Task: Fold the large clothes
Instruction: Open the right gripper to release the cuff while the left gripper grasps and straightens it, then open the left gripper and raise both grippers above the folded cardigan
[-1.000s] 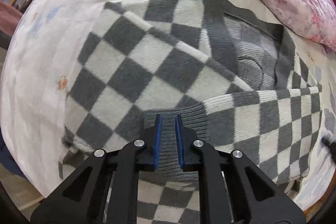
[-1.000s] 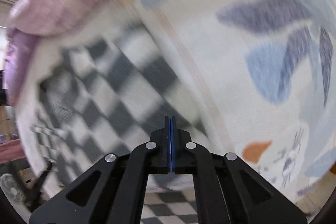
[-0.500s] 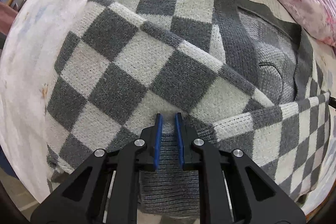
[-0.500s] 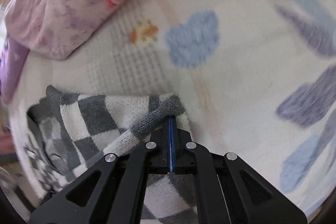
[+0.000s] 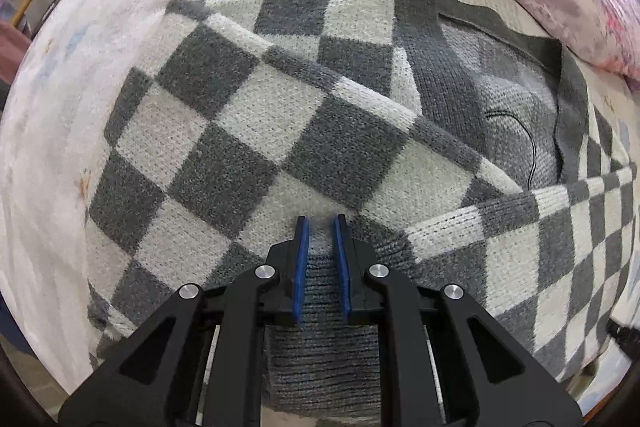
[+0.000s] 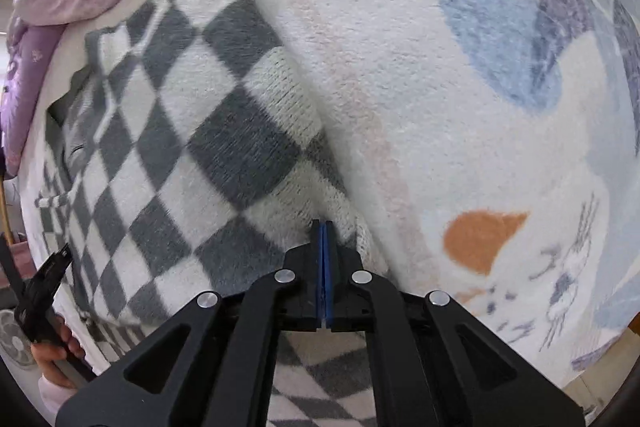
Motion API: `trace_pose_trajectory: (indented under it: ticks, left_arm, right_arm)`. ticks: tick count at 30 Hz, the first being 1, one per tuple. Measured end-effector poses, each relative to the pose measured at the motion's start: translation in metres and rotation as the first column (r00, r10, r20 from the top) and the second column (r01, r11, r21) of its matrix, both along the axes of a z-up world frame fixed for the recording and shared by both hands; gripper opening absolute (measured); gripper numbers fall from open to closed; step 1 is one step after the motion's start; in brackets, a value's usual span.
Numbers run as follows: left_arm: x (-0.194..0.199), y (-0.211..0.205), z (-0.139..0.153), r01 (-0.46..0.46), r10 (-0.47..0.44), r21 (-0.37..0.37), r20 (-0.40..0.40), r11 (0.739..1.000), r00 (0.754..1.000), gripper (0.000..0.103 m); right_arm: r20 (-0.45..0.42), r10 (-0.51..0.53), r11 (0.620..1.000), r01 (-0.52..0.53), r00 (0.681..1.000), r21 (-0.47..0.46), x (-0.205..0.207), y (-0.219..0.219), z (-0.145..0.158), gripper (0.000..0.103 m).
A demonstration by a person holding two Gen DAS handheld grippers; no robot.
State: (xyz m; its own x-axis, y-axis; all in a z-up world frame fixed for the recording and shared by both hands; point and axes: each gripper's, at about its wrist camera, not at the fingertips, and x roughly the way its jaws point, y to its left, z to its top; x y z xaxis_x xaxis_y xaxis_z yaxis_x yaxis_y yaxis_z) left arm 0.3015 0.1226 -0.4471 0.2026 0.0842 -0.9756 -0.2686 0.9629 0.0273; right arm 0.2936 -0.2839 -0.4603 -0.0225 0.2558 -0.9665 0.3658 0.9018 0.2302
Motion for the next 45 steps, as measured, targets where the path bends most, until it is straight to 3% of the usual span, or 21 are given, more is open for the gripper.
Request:
trace_pose_trajectory:
  ticks: [1, 3, 7, 10, 13, 15, 18, 19, 21, 22, 24, 27, 32, 34, 45]
  left_arm:
    - [-0.001, -0.001, 0.0, 0.012, -0.012, 0.006, 0.003, 1.0, 1.0, 0.013]
    - [-0.003, -0.002, 0.001, 0.018, -0.018, 0.004, 0.001, 1.0, 1.0, 0.013]
    - [-0.005, -0.004, 0.001, 0.02, -0.02, 0.005, 0.014, 1.0, 1.0, 0.013]
    - [-0.007, -0.003, 0.004, 0.029, -0.029, 0.02, 0.003, 0.999, 1.0, 0.013]
    - [-0.004, -0.008, 0.014, 0.02, -0.018, 0.054, -0.041, 0.998, 0.999, 0.031]
    - [-0.008, -0.005, 0.028, 0.015, -0.013, 0.056, -0.035, 0.998, 0.999, 0.052]
    - [-0.019, -0.001, 0.05, 0.008, -0.008, 0.026, -0.033, 1.0, 0.999, 0.06]
    - [-0.023, -0.001, 0.059, 0.012, -0.011, 0.028, -0.035, 1.0, 0.999, 0.062]
    - [-0.033, -0.003, 0.08, 0.014, -0.014, 0.031, -0.021, 0.999, 1.0, 0.071]
    - [-0.038, -0.003, 0.094, 0.017, -0.017, 0.028, -0.011, 0.999, 1.0, 0.072]
    - [-0.047, -0.003, 0.117, 0.017, -0.017, 0.023, 0.002, 1.0, 1.0, 0.079]
    - [-0.058, 0.0, 0.15, 0.024, -0.025, 0.007, 0.027, 1.0, 0.999, 0.083]
    - [-0.083, 0.0, 0.209, 0.043, -0.043, 0.002, 0.065, 0.999, 0.997, 0.086]
    - [-0.093, 0.006, 0.228, 0.043, -0.041, -0.027, 0.08, 0.999, 0.996, 0.087]
    - [-0.129, 0.027, 0.294, 0.112, -0.106, -0.042, 0.128, 0.993, 0.986, 0.087]
  right_arm:
    - [-0.031, -0.038, 0.999, 0.038, 0.999, 0.004, 0.001, -0.004, 0.006, 0.0]
    - [-0.024, 0.005, 1.0, -0.005, 1.0, -0.009, 0.0, -0.011, 0.024, 0.0]
    - [-0.005, 0.051, 0.995, -0.051, 0.999, -0.088, -0.002, 0.003, -0.004, 0.0]
    - [-0.027, 0.1, 0.986, -0.102, 0.995, -0.131, 0.008, 0.018, 0.009, 0.0]
    - [0.014, 0.154, 0.981, -0.151, 0.988, -0.118, 0.007, 0.035, 0.029, 0.002]
    - [0.028, 0.154, 0.986, -0.151, 0.988, -0.075, 0.002, 0.039, 0.043, 0.003]
    - [0.065, 0.161, 0.987, -0.16, 0.985, -0.021, -0.002, 0.048, 0.071, 0.006]
    - [0.083, 0.167, 0.986, -0.166, 0.982, -0.015, 0.005, 0.057, 0.081, 0.013]
    - [0.104, 0.175, 0.984, -0.173, 0.979, -0.028, 0.0, 0.061, 0.108, 0.061]
    - [0.127, 0.171, 0.985, -0.166, 0.977, -0.051, -0.017, 0.046, 0.124, 0.093]
    - [0.208, 0.165, 0.984, -0.148, 0.964, -0.096, -0.029, 0.048, 0.153, 0.094]
    - [0.202, 0.19, 0.98, -0.175, 0.961, -0.094, -0.037, 0.044, 0.192, 0.094]
    - [0.272, 0.178, 0.984, -0.168, 0.946, -0.06, -0.062, 0.051, 0.258, 0.095]
    - [0.294, 0.182, 0.983, -0.166, 0.938, -0.081, -0.068, 0.058, 0.277, 0.095]
    - [0.337, 0.126, 0.988, -0.089, 0.933, -0.125, -0.104, 0.084, 0.345, 0.095]
